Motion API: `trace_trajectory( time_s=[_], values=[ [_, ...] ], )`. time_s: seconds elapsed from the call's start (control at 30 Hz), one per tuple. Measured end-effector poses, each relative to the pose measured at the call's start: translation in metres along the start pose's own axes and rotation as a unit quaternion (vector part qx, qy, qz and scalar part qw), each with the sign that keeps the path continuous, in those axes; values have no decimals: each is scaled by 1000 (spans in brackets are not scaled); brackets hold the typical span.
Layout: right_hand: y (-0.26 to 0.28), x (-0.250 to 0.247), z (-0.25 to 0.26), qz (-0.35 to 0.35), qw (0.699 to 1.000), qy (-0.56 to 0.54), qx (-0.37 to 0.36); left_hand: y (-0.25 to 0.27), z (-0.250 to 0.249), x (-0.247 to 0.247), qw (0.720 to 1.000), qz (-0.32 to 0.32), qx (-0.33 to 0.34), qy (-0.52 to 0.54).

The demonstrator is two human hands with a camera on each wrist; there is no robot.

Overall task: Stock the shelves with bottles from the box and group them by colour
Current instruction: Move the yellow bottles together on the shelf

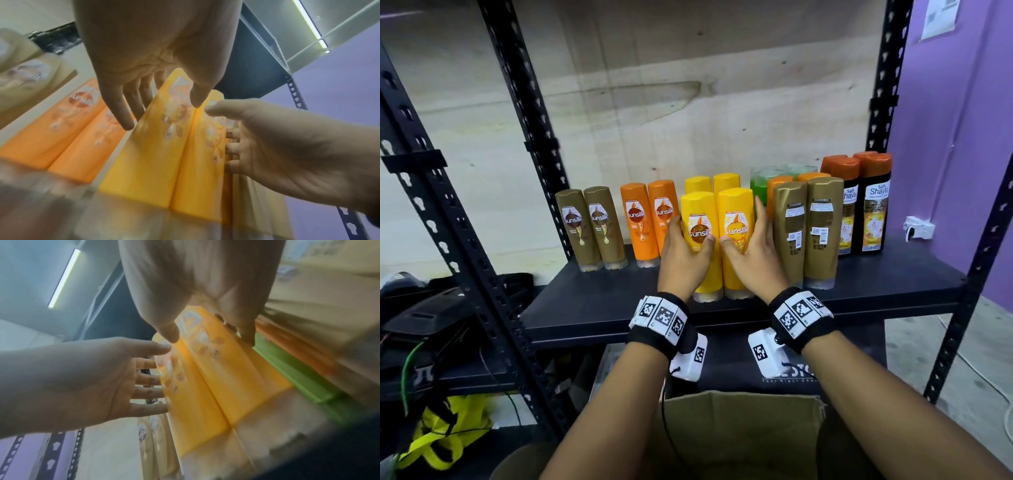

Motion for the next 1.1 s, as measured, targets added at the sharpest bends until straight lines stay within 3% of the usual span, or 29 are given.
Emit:
trace_trajectory(
  time_s=[0.17, 0.33, 0.6, 1.1],
  values=[
    [-9, -3, 14, 0, 997, 64, -46, -10, -12, -9, 997, 15, 26, -74],
    [-15, -3, 16, 34, 988, 144, -37, -14, -10, -10, 994, 16, 32, -108],
    [-20, 1, 7, 15, 987, 153, -53, -21, 0, -7, 994, -1, 38, -107],
    [-68, 28, -14, 25, 993, 111, 30, -81, 13, 18, 995, 40, -63, -68]
  ],
)
Point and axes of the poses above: each hand's wrist, its own y-axis away from the middle knuckle, its own x-axis out of the palm, z = x × y, the point moved 2 cm from there along -y, towards the middle knuckle, and after that the axes turned 7 degrees about -x, right-handed, at the moved point
